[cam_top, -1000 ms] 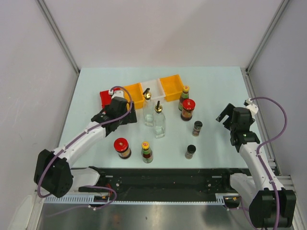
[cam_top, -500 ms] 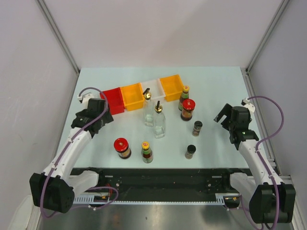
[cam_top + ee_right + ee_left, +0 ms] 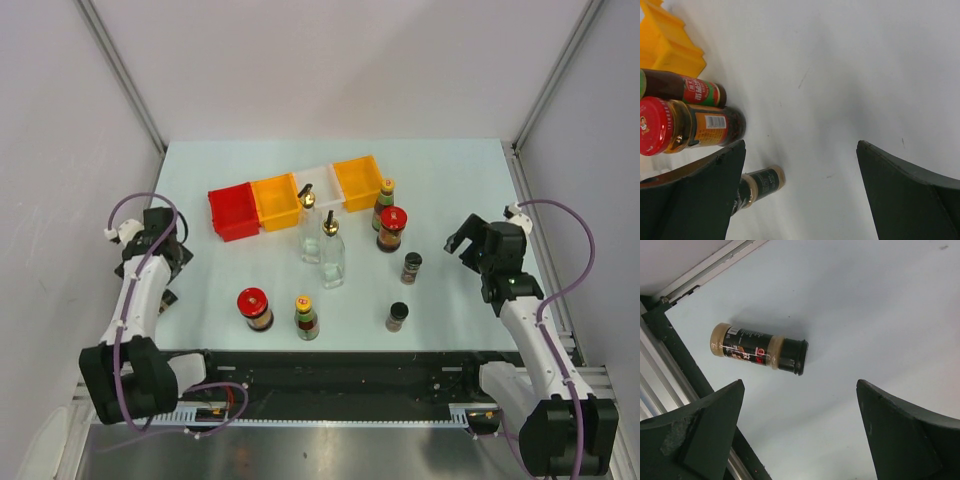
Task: Organize the condiment bottles
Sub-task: Pick up the bottle from the corner of the board.
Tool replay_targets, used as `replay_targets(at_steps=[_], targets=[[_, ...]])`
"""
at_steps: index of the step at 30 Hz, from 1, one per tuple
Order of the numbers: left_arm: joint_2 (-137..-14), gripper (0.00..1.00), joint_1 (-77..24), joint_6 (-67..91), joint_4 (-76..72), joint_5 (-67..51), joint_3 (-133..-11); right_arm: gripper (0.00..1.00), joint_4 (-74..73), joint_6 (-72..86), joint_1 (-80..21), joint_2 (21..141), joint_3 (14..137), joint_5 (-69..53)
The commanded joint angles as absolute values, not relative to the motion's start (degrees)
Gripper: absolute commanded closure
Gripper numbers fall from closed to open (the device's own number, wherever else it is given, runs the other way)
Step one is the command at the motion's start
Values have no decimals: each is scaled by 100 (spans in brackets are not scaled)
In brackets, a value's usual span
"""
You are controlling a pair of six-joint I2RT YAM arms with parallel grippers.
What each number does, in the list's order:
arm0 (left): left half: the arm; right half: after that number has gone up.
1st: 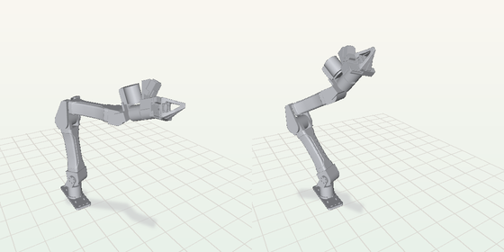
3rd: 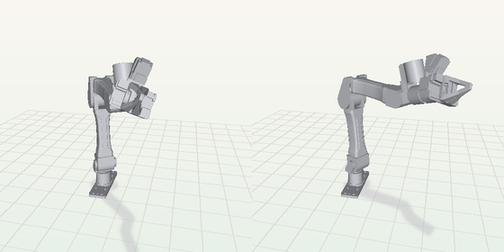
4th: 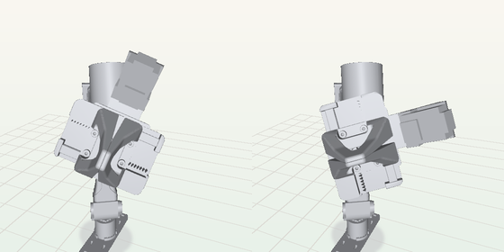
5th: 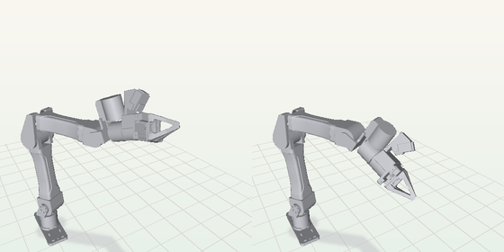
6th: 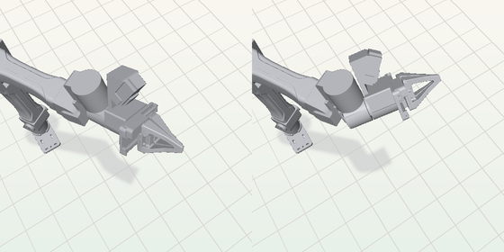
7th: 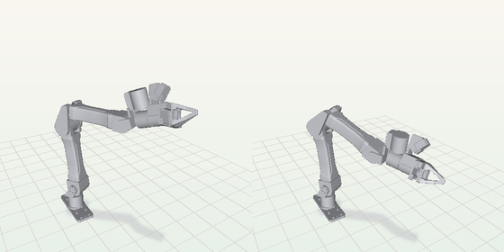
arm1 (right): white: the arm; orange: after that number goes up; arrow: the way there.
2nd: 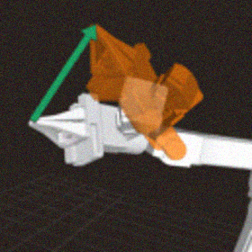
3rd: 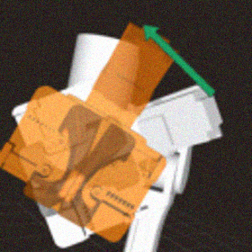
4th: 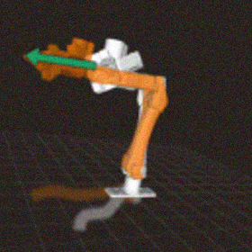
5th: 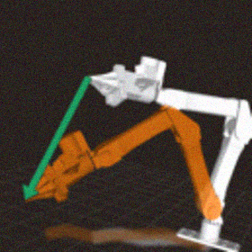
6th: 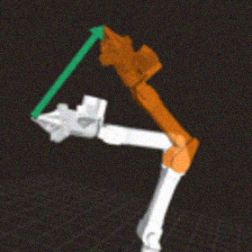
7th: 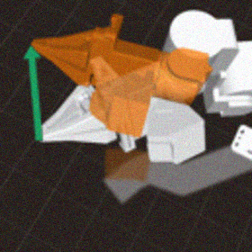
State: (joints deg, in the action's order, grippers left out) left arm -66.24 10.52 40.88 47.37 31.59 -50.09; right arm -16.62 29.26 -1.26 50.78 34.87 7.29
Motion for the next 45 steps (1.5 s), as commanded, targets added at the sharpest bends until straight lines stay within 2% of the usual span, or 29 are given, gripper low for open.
replay_targets(at_steps=[1,9,30,39,45], targets=[[-6908,0,1300,4395,4816,3357,-5186,3,-1731,3058,-114,5132,3840,457],[-7329,0,2135,3982,4386,2673,-4781,5,-2030,3331,-316,5028,3841,597],[-8349,0,2241,4263,4438,2390,-5071,5,-2109,3401,-483,4992,3832,887],[-8288,0,2259,4148,4526,2558,-5230,4,-2040,3331,-483,5141,3832,1028],[-8095,0,2250,4797,4448,2391,-4887,4,-1925,3252,-483,5238,3832,914]])
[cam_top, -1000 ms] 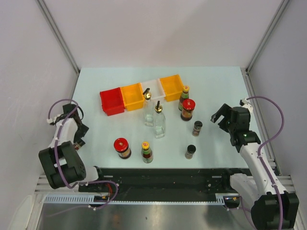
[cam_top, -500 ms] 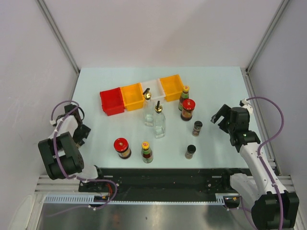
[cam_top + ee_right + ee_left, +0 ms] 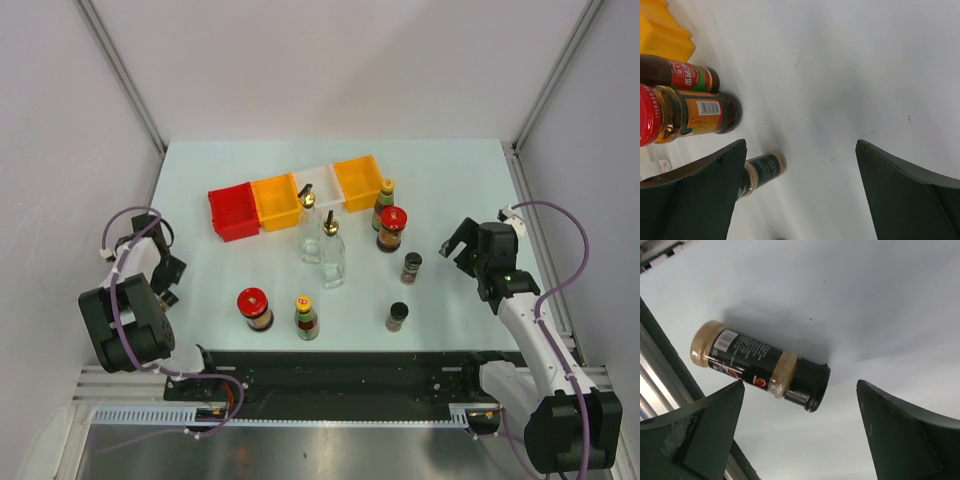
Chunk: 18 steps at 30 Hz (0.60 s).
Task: Organize the condiment bottles
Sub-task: Pick up the bottle from the corner of the board.
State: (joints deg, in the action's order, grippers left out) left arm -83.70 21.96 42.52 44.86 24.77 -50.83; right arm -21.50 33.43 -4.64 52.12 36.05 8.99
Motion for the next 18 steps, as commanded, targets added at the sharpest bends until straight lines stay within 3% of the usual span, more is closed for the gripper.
replay_targets(at_steps=[1,18], targets=[[-7964,0,2267,4895,4447,2391,-4861,4,-1925,3235,-483,5238,3832,914],[-7119,0,2803,6204,4149,2277,-4070,4,-1899,2997,-457,5291,3841,844]])
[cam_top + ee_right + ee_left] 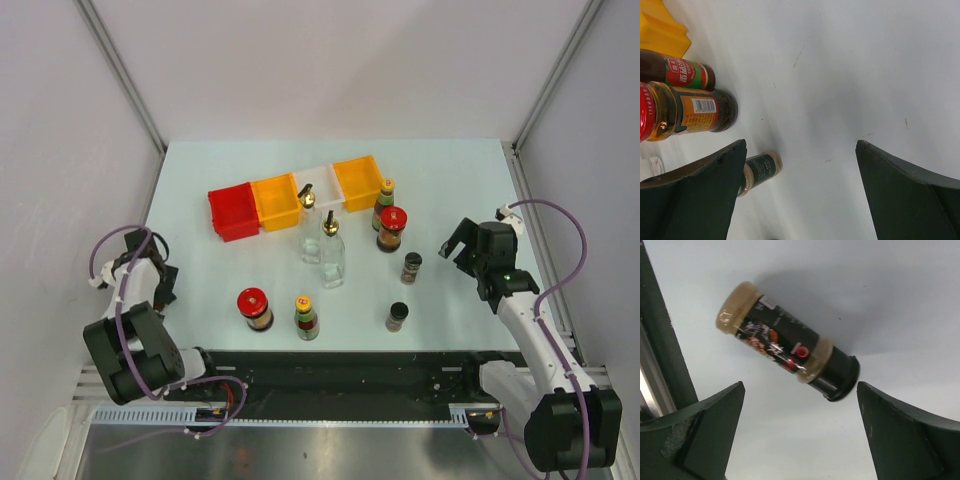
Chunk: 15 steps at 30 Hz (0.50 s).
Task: Organize the condiment bottles
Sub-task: Pick up the bottle from the corner of the board.
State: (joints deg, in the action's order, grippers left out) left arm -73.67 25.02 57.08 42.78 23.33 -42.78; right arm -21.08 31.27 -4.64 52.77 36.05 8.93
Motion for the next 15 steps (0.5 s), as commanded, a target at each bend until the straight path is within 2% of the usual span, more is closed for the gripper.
replay_targets(at_steps=[1,15], targets=[[-7093,0,2856,6231,4114,2250,-3982,4,-1881,2988,-448,5291,3832,826],[-7365,0,3287,6205,3323,1749,-3779,4,-1846,2918,-413,5335,3841,774]])
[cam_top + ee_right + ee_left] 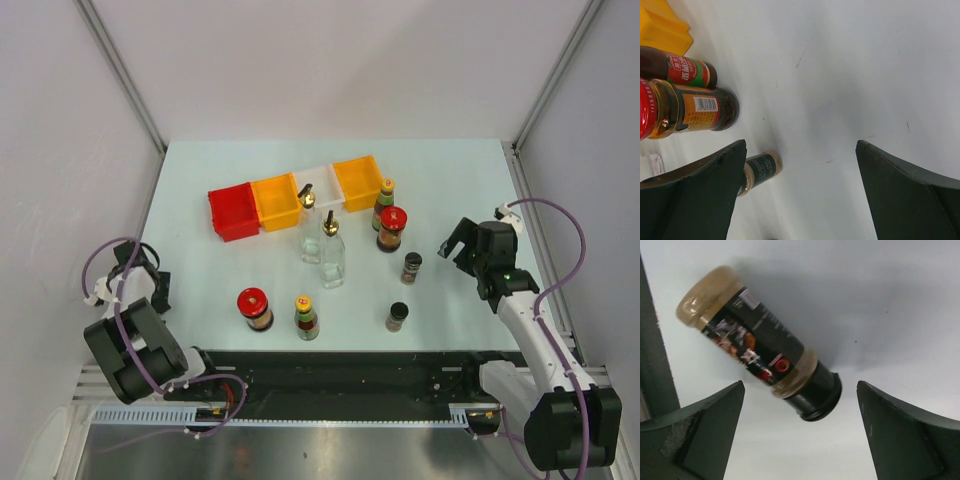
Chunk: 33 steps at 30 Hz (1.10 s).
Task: Organize the condiment bottles
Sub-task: Pick up the bottle from the corner of the board.
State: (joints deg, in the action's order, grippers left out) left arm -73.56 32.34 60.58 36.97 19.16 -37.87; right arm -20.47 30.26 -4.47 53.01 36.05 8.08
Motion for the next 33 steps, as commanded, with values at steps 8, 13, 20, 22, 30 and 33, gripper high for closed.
replay_targets(at_steps=[8,13,20,22,30,33], targets=[[-7093,0,3305,6328,3480,2109,-3885,4,-1661,2953,-404,5554,3841,615],[-7163,0,3296,6662,3805,2259,-3727,4,-1574,2979,-404,5669,3841,537],[-7181,0,3348,6917,3841,2286,-3490,4,-1424,2979,-387,5801,3841,404],[-7128,0,3419,6995,3788,2180,-3384,4,-1415,2979,-395,5818,3841,387],[-7093,16,3463,7005,3727,2136,-3357,4,-1564,2918,-361,5827,3841,466],[-7119,25,3463,6979,3692,2092,-3357,4,-1582,2918,-360,5827,3832,475]])
